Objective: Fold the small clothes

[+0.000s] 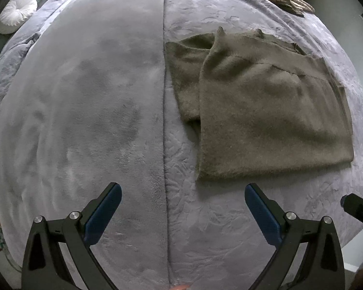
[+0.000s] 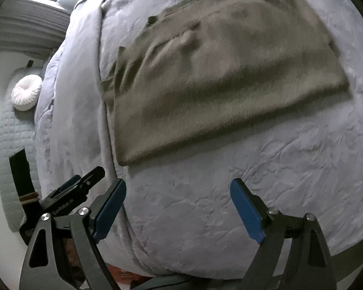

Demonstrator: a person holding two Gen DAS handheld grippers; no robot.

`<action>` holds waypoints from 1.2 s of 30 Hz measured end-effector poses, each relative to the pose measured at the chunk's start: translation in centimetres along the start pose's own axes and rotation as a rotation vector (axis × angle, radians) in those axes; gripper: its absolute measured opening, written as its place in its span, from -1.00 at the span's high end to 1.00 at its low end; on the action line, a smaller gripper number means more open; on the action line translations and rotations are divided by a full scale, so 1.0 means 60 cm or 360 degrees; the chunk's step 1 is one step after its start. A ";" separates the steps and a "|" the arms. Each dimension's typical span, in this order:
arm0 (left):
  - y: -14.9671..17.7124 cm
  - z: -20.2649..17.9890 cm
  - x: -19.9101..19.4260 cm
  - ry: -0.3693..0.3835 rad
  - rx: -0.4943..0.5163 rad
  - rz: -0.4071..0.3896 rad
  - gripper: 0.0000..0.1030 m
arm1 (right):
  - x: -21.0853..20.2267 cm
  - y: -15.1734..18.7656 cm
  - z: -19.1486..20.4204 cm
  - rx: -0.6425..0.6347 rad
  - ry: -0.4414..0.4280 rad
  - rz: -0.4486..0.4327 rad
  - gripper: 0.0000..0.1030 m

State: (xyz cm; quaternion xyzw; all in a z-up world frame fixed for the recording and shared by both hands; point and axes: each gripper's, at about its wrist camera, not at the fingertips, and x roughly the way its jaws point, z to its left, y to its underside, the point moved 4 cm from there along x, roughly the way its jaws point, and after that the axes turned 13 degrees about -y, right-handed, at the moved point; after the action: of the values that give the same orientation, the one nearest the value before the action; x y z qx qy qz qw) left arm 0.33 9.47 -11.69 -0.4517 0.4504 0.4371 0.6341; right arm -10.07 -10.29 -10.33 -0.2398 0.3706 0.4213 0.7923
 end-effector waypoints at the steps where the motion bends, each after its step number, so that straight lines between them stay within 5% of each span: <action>1: 0.000 0.000 0.001 0.0004 0.0002 0.0003 -0.98 | 0.002 0.001 0.000 0.0010 -0.0004 0.0004 -0.74; 17: -0.004 -0.010 0.042 0.0031 0.0008 0.0011 -0.98 | 0.077 -0.014 -0.040 0.0204 -0.0184 0.0083 -0.75; 27: -0.022 -0.026 0.101 0.0063 -0.0067 0.0016 -0.98 | 0.143 -0.060 -0.073 0.0340 -0.0598 0.0011 -0.75; 36: -0.050 -0.020 0.124 0.0135 -0.0144 0.0011 -0.98 | 0.182 -0.089 -0.066 0.0393 -0.0787 -0.0039 -0.76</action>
State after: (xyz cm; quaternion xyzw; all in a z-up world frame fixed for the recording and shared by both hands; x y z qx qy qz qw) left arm 4.59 8.78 -18.55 -0.4965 0.4582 0.4396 0.5918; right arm -3.01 -10.51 -20.98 -0.0356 0.2116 0.4090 0.8869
